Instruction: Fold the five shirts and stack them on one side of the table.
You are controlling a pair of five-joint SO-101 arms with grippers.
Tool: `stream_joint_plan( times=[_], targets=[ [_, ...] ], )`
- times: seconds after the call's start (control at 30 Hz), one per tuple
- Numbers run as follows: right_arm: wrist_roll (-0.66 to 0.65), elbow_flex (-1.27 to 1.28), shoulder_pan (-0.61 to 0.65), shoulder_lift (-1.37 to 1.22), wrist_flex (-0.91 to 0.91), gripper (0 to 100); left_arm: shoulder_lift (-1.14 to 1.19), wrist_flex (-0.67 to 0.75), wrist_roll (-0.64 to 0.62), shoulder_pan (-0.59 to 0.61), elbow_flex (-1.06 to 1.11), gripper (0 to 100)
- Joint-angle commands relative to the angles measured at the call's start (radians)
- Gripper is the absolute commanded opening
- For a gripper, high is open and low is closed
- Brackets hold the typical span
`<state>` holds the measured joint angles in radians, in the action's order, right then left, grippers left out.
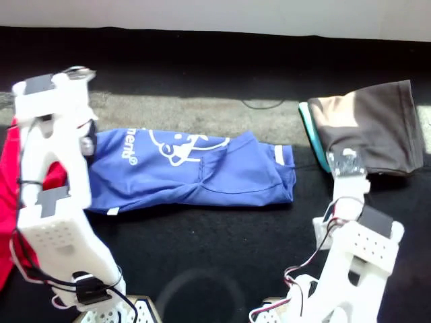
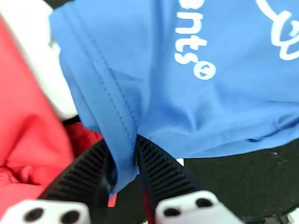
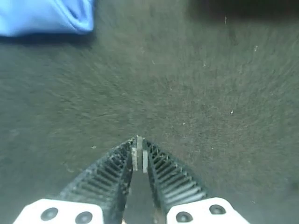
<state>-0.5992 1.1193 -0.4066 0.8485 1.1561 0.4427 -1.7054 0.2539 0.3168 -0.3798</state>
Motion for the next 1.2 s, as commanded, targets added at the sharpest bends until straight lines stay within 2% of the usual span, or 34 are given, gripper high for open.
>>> stream_joint_plan(
  times=[0.0, 0.1, 0.27, 0.43, 0.87, 1.07, 1.17],
  targets=[
    [-0.009, 0.14, -0.094, 0.035, -0.186, 0.6, -0.038, -0.069, -0.064, -0.163, -0.076, 1],
    [-0.014, 0.237, -0.165, 0.03, -0.298, 0.6, -0.09, -0.069, -0.106, -0.306, -0.079, 1],
    [-0.012, 0.39, -0.182, 0.03, -0.467, 0.6, -0.153, -0.064, -0.127, -0.618, -0.082, 1],
    [-0.008, 0.438, -0.185, 0.038, -0.507, 0.6, -0.145, 0.051, -0.135, -0.829, -0.082, 1],
    [-0.006, 0.441, -0.183, 0.038, -0.507, 0.6, -0.133, 0.428, -0.232, -1.013, -0.074, 1],
    [-0.006, 0.443, -0.183, 0.038, -0.507, 0.6, 0.005, 0.569, -0.239, -1.05, -0.12, 1],
    [-0.006, 0.443, -0.183, 0.038, -0.507, 0.6, 0.09, 0.569, -0.239, -1.05, -0.193, 2]
  ],
)
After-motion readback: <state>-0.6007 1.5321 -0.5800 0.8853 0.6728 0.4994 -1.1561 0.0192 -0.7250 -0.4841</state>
